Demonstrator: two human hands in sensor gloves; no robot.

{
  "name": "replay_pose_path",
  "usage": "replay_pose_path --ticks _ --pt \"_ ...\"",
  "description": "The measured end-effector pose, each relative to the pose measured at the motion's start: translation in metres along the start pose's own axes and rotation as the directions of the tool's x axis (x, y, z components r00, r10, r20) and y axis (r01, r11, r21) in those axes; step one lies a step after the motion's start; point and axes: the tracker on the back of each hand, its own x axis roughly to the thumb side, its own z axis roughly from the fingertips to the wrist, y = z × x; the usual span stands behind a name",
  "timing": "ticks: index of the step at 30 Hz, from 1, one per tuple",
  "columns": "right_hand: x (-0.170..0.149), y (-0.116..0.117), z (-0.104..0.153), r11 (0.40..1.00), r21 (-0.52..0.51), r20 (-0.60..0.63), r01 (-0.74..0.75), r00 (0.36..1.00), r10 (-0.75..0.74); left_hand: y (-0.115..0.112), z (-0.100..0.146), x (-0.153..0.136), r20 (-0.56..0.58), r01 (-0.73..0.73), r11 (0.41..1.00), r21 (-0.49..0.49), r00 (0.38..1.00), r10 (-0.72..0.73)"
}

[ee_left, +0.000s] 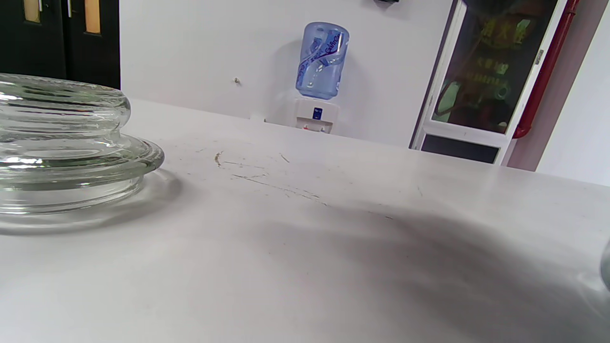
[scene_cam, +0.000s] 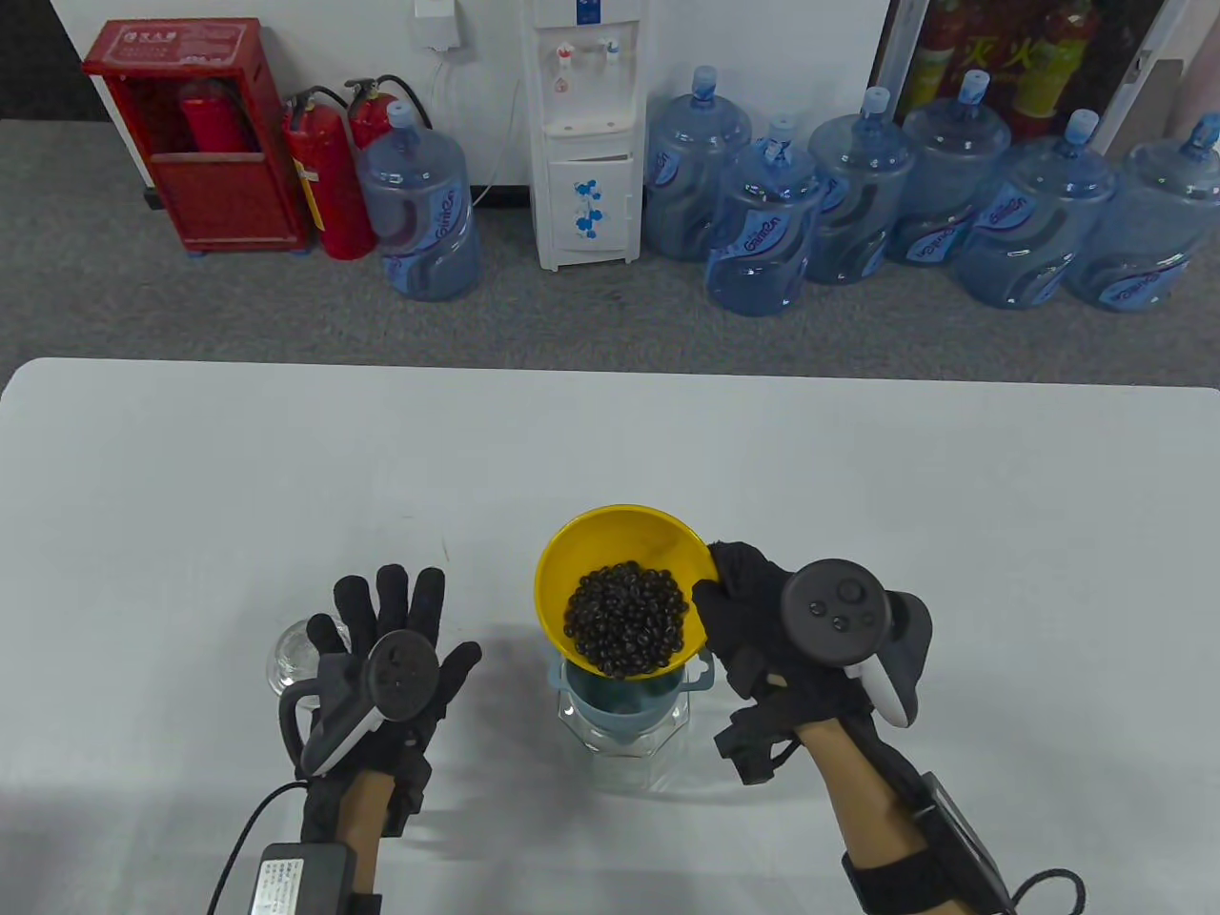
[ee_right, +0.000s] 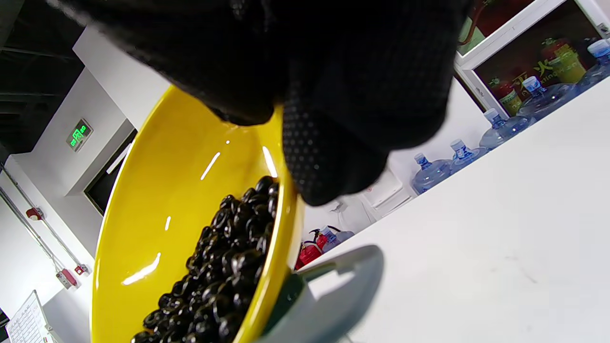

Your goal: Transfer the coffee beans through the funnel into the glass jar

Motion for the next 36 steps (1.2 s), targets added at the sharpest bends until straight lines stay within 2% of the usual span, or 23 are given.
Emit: replay_pose_path --ticks 36 --pt "-0.0025 0.0 -0.0005 0.999 -0.004 0.023 0.033 0.999 -0.033 0.0003 -0.0001 0.0003 -0.005 0.006 1.0 -0.014 1.0 -0.006"
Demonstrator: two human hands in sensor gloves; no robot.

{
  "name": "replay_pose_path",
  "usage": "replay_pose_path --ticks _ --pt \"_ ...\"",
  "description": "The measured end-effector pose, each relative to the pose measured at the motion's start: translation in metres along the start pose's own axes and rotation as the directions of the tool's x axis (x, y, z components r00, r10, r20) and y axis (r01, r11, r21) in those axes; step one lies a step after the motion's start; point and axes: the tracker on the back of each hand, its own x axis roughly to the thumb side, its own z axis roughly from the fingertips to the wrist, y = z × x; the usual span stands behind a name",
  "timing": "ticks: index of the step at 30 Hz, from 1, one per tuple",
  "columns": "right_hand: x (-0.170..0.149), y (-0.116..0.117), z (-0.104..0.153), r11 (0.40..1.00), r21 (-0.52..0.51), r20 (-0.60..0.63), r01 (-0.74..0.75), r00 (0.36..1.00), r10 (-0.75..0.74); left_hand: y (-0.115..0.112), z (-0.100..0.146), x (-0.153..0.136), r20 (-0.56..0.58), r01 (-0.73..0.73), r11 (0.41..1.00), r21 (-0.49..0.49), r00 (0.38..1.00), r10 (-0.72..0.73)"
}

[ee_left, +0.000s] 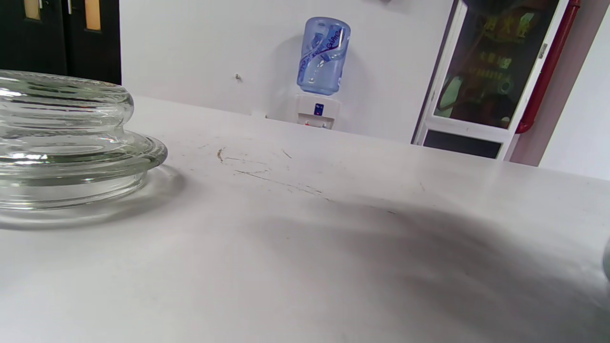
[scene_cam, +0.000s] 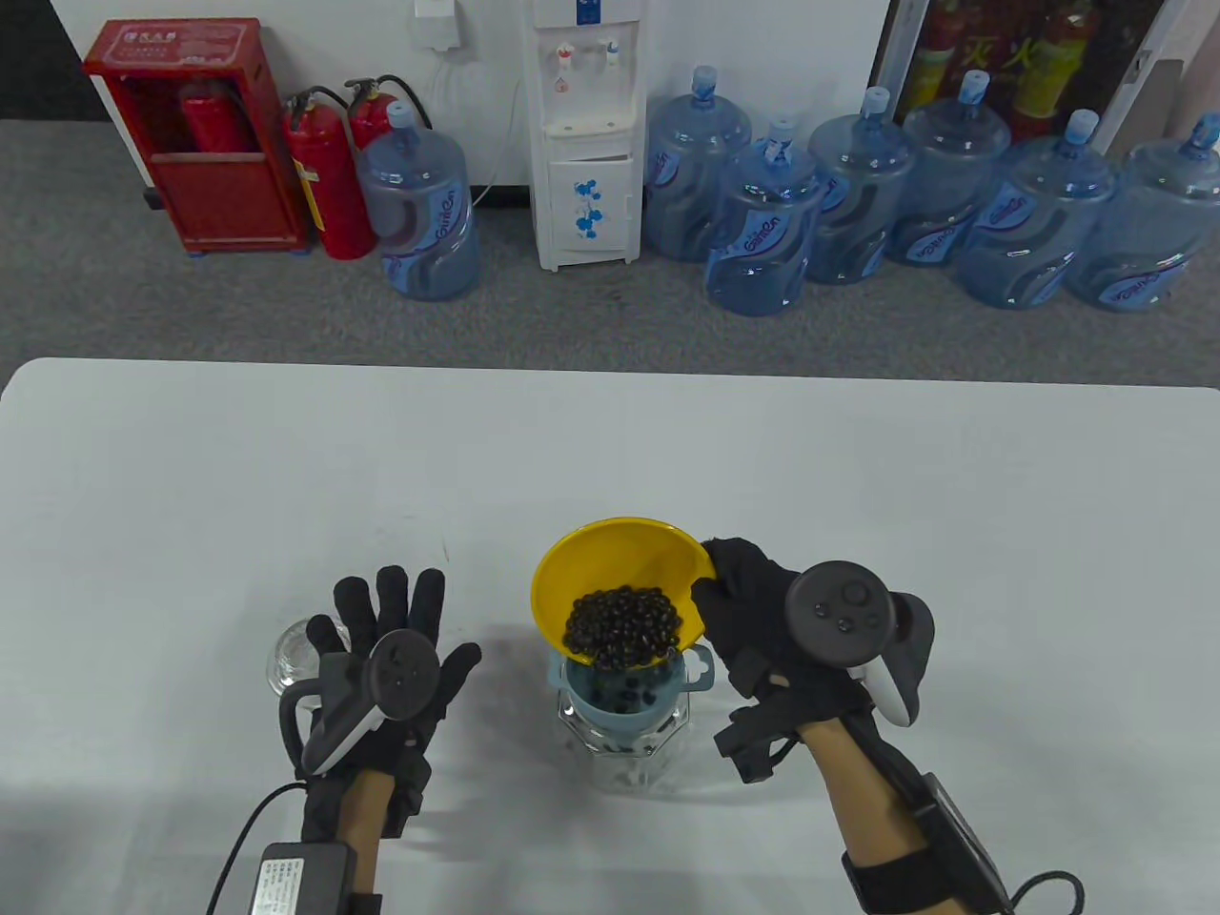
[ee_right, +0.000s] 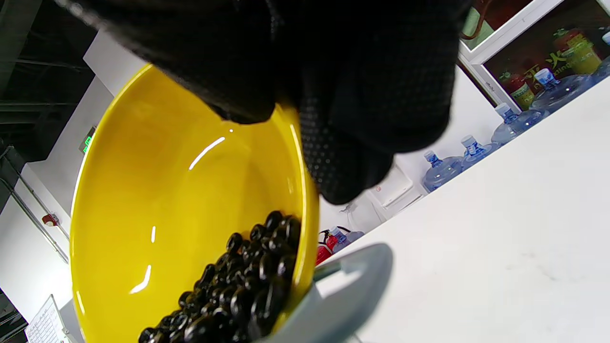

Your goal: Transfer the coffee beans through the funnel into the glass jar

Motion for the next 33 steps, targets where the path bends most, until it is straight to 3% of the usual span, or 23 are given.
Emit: replay_pose_path --ticks 33 --pt "-0.0009 -0.0052 0.01 0.997 -0.064 0.089 0.049 0.995 -0.043 -0.0001 0.0003 0.0006 -0.006 0.005 1.0 -0.017 1.0 -0.005"
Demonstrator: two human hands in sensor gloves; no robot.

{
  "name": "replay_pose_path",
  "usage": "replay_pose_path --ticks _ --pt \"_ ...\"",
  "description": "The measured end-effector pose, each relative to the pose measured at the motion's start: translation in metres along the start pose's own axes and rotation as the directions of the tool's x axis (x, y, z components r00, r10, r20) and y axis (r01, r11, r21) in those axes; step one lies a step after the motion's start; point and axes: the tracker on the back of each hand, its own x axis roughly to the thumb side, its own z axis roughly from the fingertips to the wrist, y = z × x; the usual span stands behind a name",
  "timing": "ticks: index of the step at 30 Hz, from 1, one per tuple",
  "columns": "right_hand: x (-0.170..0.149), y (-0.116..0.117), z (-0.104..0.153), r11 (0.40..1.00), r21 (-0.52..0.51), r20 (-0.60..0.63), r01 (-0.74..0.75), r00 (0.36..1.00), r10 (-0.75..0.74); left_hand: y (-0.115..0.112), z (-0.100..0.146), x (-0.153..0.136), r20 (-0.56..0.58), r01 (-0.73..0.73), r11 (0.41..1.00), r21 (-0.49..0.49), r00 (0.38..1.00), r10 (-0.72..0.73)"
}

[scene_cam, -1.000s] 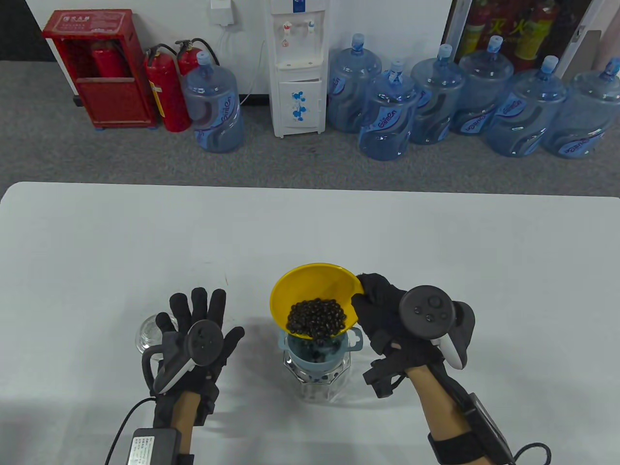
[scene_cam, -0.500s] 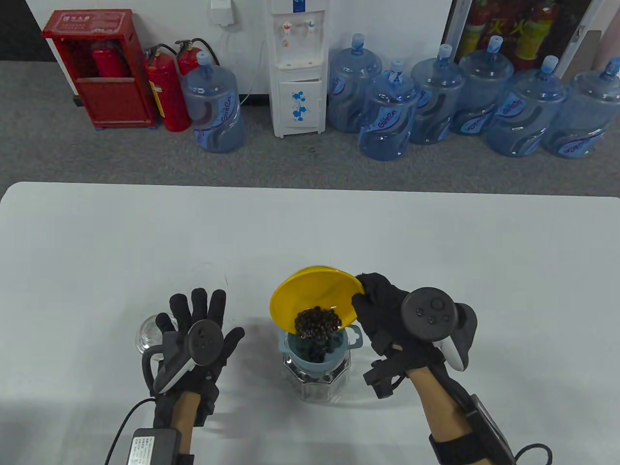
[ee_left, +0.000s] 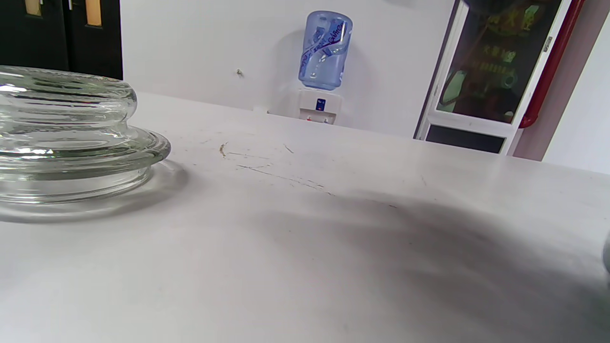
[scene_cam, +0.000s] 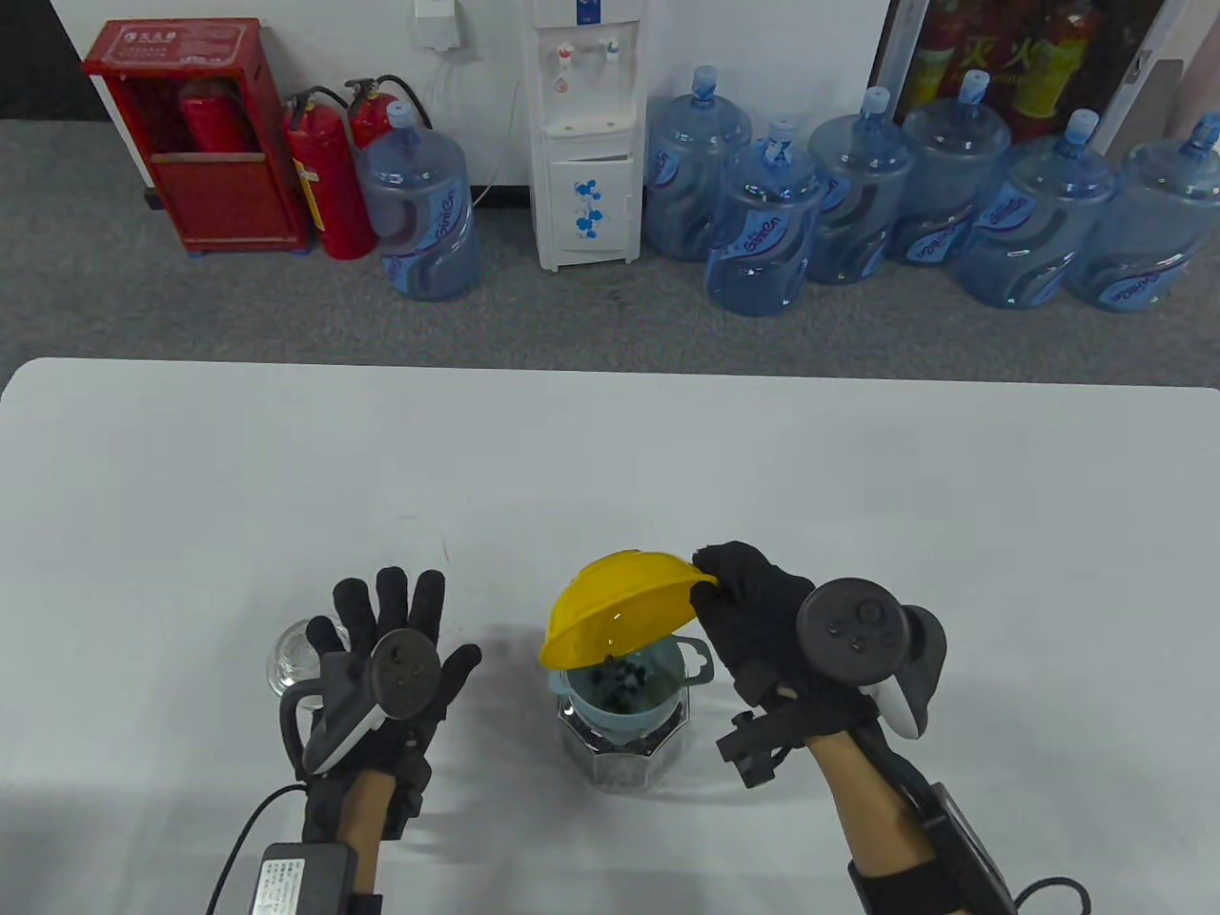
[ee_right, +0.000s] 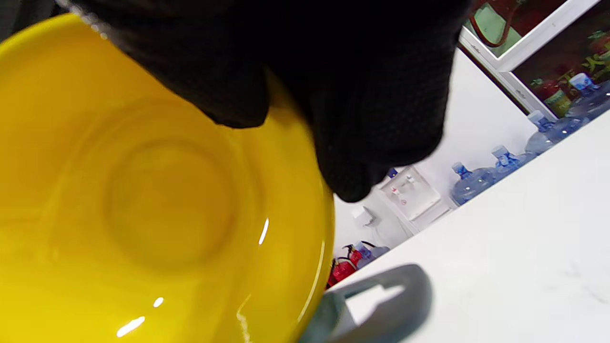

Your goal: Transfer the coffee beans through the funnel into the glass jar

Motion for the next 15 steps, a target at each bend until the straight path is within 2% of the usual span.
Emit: replay_pose_path --ticks 3,8,12,15 --pt "-0.001 -0.007 0.004 0.999 -0.051 0.012 0.016 1.0 -0.016 0.0 0.0 0.0 0.0 -0.002 1.0 0.0 1.0 0.002" --pt "-0.021 -0.04 0.01 0.976 -0.201 -0.055 0.083 0.994 -0.096 0.0 0.0 0.0 0.0 -0.007 1.0 -0.002 1.0 0.007" --pt "-0.065 -0.074 0.02 0.921 -0.375 -0.179 0.104 0.967 -0.182 -0.001 0.0 0.0 -0.002 -0.009 1.0 -0.008 1.0 0.009" --pt "-0.107 -0.093 0.033 0.887 -0.455 -0.336 0.076 0.908 -0.25 -0.001 0.0 0.0 -0.004 -0.008 1.0 -0.012 1.0 0.008"
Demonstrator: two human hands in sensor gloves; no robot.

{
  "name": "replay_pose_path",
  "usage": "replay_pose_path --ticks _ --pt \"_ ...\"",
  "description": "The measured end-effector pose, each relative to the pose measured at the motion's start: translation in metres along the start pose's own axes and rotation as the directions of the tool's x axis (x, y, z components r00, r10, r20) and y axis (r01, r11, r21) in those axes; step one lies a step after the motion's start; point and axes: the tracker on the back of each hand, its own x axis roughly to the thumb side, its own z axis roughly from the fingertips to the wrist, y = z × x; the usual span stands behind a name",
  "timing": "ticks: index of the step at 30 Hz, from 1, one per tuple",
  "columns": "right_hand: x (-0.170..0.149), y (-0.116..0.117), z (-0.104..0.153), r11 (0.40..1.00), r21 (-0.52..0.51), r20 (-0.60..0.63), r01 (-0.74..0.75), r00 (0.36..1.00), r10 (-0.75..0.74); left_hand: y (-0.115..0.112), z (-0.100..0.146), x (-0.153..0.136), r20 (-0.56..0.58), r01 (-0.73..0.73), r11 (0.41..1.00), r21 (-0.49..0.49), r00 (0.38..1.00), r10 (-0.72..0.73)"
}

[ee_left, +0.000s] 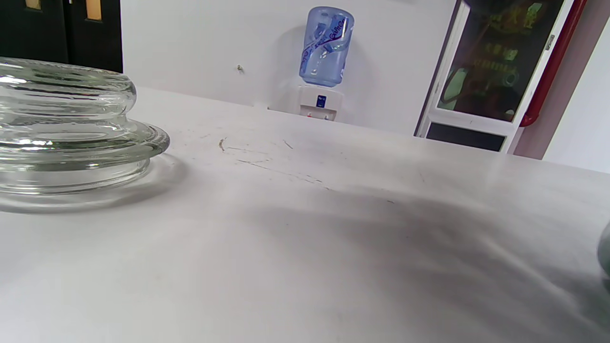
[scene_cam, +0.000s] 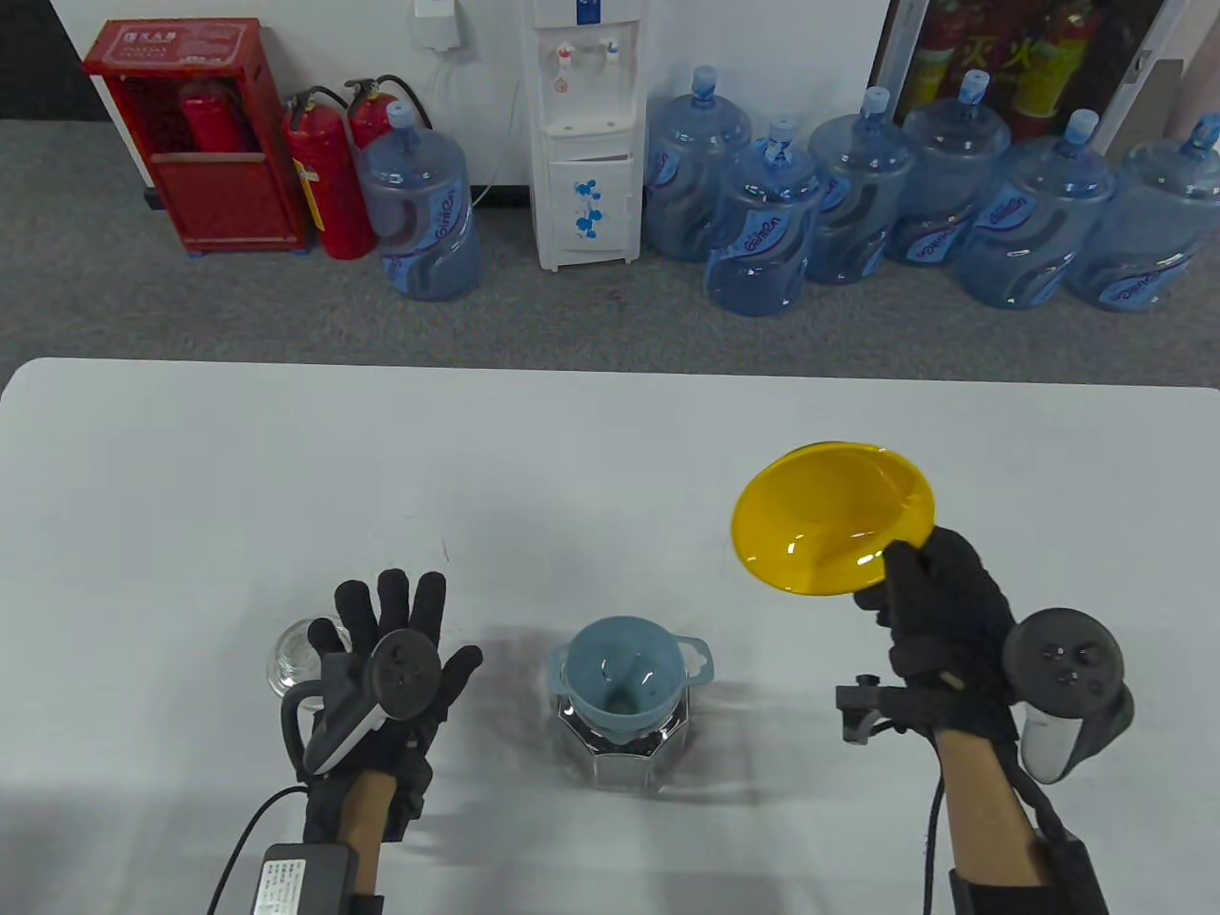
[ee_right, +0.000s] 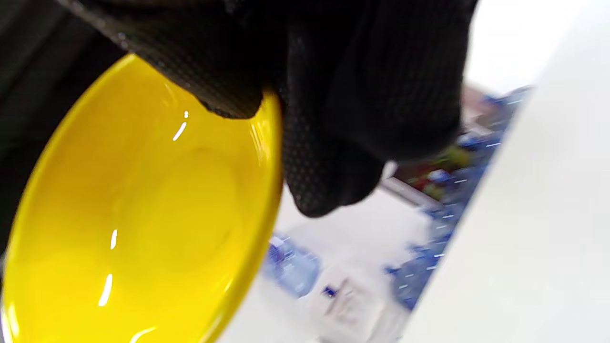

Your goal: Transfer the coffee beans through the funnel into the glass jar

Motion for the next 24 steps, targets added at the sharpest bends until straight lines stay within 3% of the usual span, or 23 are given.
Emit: replay_pose_path --ticks 6,12,20,24 --pt "-0.074 -0.024 -0.014 0.987 -0.043 -0.287 -0.157 0.948 0.139 0.0 0.0 0.0 -0.008 0.0 1.0 -0.014 1.0 0.0" --pt "-0.132 -0.023 -0.015 0.973 0.04 -0.496 -0.226 0.841 0.216 -0.001 0.0 0.0 -0.014 -0.001 1.0 -0.025 1.0 0.001" --pt "-0.168 -0.017 -0.01 0.967 0.033 -0.611 -0.254 0.76 0.221 -0.001 0.0 -0.002 -0.021 -0.003 0.999 -0.04 1.0 0.002" --pt "-0.172 -0.018 -0.01 0.965 0.048 -0.612 -0.26 0.755 0.233 -0.001 -0.001 -0.002 -0.024 -0.002 0.999 -0.044 1.0 0.001"
